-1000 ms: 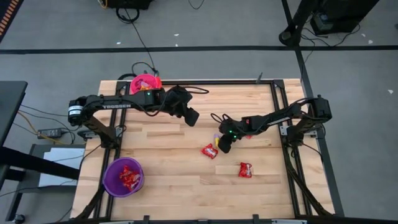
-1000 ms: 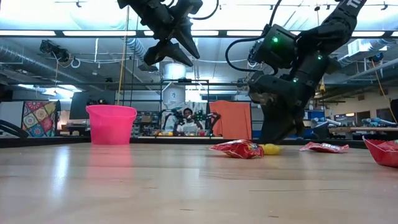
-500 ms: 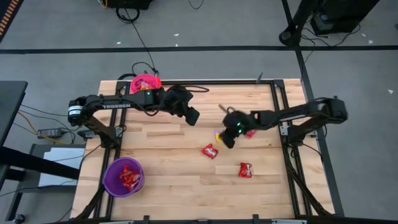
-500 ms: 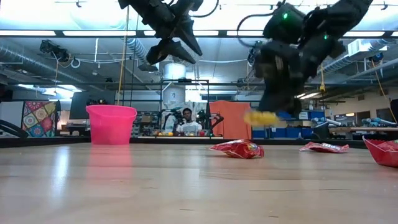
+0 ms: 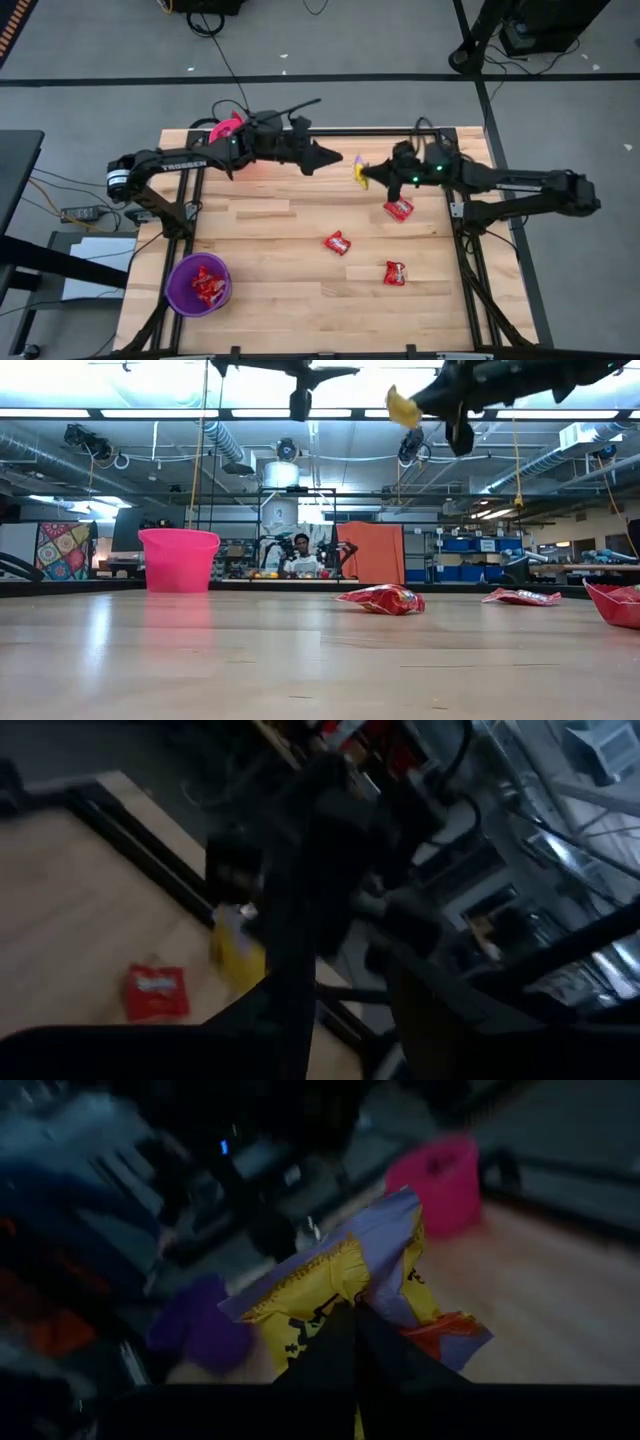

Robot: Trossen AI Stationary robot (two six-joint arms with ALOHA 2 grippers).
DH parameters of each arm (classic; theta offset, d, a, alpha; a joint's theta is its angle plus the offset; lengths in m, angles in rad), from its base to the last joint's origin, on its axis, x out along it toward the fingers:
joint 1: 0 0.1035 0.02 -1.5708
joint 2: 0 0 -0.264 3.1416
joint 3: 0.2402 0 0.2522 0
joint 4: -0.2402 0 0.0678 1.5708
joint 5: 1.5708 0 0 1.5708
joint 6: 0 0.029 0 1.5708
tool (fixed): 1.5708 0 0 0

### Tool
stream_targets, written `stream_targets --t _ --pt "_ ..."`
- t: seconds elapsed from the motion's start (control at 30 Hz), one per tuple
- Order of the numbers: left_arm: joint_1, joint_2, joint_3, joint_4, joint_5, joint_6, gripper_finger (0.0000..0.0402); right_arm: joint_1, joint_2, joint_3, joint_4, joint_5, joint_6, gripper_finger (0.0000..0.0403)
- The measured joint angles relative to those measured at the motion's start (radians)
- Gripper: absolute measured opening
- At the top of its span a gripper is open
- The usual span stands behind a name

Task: Sort candy by brand, put in halloween buckets
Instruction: Put the yellow candy into the pink bucket

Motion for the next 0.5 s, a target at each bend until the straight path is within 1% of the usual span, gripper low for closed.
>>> stream_targets --t 0.17,0.3,0.4,0.5 --pt "-0.002 0.024 -0.001 0.025 0.005 -0.056 0.013 -0.012 -0.021 0.063 -0.001 0.043 -0.063 0.0002" --pt "-0.001 0.046 -0.002 0.103 0.015 -0.084 0.013 -0.011 -0.002 0.122 -0.016 0.041 -0.12 0.0002" --pt "0.001 0.049 -0.002 0.179 0.024 -0.129 0.013 -0.011 0.023 0.15 -0.023 0.036 -0.133 0.0002" --pt "0.01 0.049 -0.002 0.181 0.027 -0.153 0.013 -0.009 0.047 0.171 -0.024 0.015 -0.146 0.0002"
